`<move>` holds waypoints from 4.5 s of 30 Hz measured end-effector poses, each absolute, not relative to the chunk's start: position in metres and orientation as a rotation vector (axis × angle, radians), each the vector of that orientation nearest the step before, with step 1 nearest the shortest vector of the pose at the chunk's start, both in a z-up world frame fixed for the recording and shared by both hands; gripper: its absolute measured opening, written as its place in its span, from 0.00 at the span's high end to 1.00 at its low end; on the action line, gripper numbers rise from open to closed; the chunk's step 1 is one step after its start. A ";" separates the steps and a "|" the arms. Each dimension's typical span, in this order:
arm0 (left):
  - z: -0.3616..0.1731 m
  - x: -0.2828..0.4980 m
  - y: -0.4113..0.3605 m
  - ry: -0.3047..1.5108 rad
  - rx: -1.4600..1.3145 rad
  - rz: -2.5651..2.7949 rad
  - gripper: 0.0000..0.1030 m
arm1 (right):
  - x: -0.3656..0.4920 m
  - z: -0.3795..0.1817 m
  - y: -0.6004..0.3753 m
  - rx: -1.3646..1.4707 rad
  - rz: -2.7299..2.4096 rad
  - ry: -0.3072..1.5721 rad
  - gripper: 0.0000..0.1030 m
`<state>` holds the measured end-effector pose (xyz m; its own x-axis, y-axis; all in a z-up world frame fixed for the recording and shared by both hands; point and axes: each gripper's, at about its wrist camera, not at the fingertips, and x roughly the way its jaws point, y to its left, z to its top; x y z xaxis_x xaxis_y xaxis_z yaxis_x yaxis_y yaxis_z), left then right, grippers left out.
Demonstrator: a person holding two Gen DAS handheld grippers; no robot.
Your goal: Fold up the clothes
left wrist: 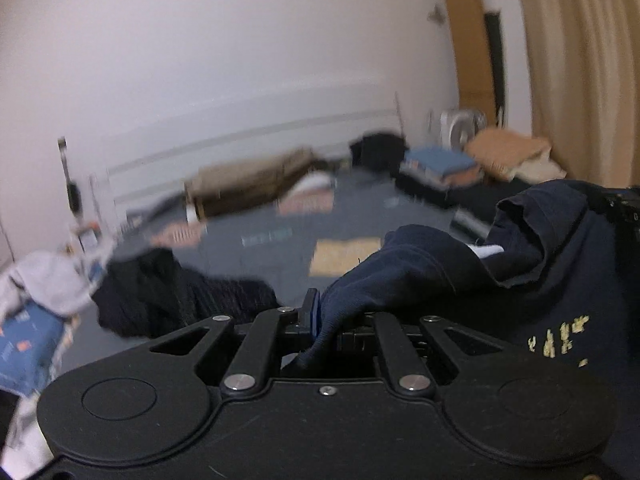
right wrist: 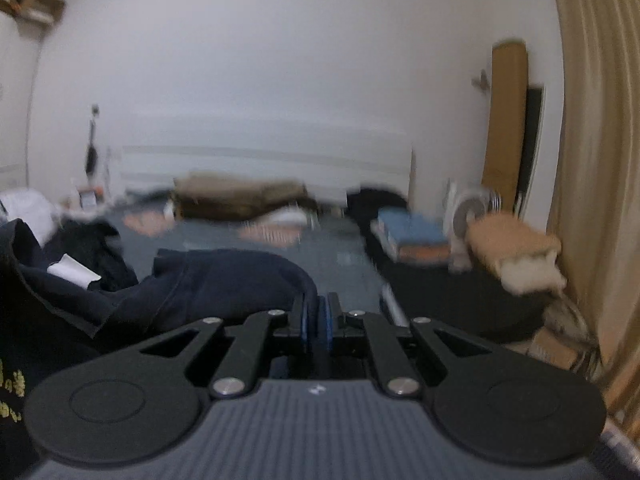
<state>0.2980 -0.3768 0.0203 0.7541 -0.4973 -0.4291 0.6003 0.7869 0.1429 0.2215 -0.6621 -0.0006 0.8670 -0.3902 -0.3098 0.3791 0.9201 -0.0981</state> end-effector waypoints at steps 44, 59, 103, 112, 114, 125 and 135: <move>-0.173 0.043 -0.130 0.915 -0.073 -0.475 0.45 | -0.130 -0.205 -0.590 0.502 -0.396 0.812 0.43; -0.166 0.020 -0.152 0.858 -0.021 -0.570 0.79 | -0.175 -0.163 -0.611 0.802 -0.399 0.448 0.95; -0.110 0.027 -0.119 0.797 0.127 -0.440 0.53 | -0.184 -0.139 -0.624 0.491 -0.606 0.608 0.52; -0.093 0.068 -0.167 0.554 0.042 -0.512 0.53 | -0.121 -0.104 -0.590 0.527 -0.307 0.417 0.43; -0.095 0.087 -0.177 0.529 0.045 -0.504 0.53 | -0.094 -0.095 -0.585 0.495 -0.271 0.418 0.43; -0.149 0.225 -0.182 0.719 -0.143 -0.447 0.52 | 0.016 -0.095 -0.561 0.411 -0.112 0.417 0.43; -0.202 0.309 -0.146 0.848 -0.531 -0.453 0.48 | 0.048 -0.124 -0.558 0.454 -0.086 0.451 0.43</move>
